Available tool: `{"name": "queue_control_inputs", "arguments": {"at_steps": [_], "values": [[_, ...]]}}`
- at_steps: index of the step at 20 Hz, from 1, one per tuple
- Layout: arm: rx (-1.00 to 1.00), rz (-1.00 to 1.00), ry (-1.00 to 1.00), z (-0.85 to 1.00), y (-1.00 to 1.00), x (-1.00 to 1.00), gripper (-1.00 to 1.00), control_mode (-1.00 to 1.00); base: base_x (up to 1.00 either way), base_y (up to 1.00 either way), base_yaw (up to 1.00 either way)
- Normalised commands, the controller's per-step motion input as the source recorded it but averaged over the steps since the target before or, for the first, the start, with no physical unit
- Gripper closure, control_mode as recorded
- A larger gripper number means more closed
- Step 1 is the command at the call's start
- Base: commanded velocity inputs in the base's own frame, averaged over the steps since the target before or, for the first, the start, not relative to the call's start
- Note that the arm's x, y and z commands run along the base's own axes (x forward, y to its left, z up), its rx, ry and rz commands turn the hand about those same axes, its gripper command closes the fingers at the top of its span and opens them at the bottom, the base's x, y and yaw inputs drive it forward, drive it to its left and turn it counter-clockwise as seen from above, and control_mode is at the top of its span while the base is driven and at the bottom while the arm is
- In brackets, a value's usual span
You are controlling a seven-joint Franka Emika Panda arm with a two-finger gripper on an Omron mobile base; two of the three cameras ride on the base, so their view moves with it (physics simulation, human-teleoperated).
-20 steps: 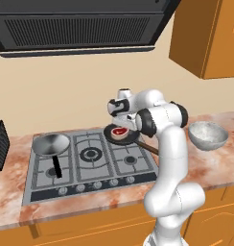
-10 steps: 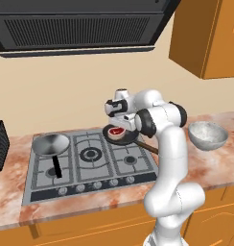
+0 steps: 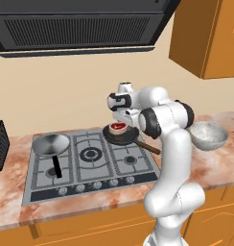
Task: Place one of the steaks on the plate and the other in the bowl. Then place the bowl in the fridge.
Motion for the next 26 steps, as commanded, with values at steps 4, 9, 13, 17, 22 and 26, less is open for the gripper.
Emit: {"name": "queue_control_inputs", "arguments": {"at_steps": [4,9,13,17,22,26], "values": [[0.0,-0.24,-0.18,0.35,-0.47,-0.95,1.0,-1.0,0.0,0.0,0.0],[0.0,-0.21,-0.17,0.43,-0.64,-0.99,1.0,-1.0,0.0,0.0,0.0],[-0.05,-0.16,-0.12,0.67,-0.67,-0.97,1.0,-1.0,0.0,0.0,0.0],[-0.05,-0.13,-0.14,0.71,-0.88,-0.9,1.0,-1.0,0.0,0.0,0.0],[-0.1,-0.05,-0.14,0.55,-0.81,-0.6,1.0,-1.0,0.0,0.0,0.0],[-0.26,0.06,-0.09,0.37,-0.53,-0.46,1.0,-1.0,0.0,0.0,0.0]]}}
